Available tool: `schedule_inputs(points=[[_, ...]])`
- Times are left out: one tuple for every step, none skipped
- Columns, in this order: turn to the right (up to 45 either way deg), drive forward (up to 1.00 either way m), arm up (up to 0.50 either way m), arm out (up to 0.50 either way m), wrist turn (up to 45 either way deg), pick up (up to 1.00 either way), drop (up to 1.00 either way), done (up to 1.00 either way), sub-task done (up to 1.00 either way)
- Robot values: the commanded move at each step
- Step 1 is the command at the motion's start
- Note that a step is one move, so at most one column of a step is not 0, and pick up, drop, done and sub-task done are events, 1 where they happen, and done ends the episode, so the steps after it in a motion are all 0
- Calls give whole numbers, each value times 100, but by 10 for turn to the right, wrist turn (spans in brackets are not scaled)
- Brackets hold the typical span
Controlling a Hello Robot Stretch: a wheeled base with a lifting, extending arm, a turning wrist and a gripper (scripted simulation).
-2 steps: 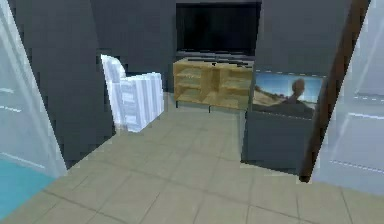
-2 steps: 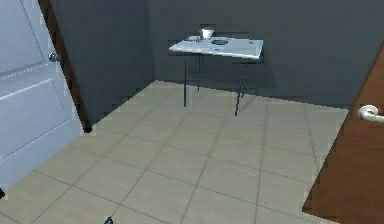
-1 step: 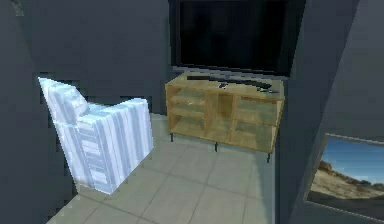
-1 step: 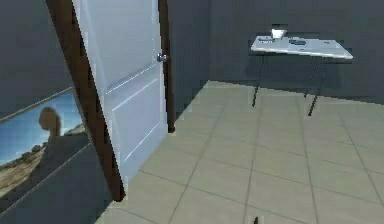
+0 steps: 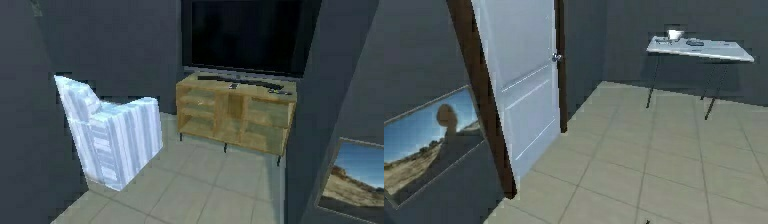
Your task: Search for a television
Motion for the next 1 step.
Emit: schedule_inputs(points=[[0,75,0,0,0,0,0,0,0]])
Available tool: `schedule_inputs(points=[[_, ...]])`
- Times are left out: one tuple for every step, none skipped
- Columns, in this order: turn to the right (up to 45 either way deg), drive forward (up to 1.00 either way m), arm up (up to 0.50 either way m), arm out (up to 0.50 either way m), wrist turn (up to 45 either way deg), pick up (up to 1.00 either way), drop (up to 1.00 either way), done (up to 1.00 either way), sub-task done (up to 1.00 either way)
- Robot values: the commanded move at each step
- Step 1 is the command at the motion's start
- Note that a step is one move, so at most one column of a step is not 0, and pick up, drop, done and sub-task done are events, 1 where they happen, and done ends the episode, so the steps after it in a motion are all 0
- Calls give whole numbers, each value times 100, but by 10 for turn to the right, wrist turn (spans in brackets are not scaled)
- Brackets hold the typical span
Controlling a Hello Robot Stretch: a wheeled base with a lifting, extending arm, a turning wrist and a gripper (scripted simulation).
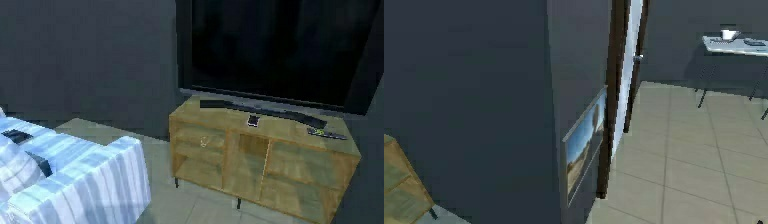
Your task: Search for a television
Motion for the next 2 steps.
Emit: schedule_inputs(points=[[30,0,0,0,0,0,0,0,0],[0,50,0,0,0,0,0,0,0]])
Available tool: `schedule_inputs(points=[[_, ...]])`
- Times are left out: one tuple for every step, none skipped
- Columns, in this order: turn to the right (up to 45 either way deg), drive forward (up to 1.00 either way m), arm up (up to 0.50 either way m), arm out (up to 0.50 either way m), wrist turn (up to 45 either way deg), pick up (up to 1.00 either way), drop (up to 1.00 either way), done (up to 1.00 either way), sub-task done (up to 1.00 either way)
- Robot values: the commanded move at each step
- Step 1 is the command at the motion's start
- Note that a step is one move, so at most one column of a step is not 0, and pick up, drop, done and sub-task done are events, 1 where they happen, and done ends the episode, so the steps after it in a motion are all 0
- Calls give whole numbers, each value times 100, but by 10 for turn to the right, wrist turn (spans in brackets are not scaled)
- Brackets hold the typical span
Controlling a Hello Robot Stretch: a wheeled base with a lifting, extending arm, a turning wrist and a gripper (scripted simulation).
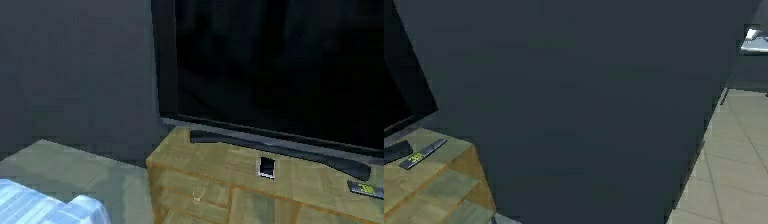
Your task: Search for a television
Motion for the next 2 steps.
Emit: schedule_inputs(points=[[210,0,0,0,0,0,0,0,0],[0,0,0,0,0,0,0,100,0]])
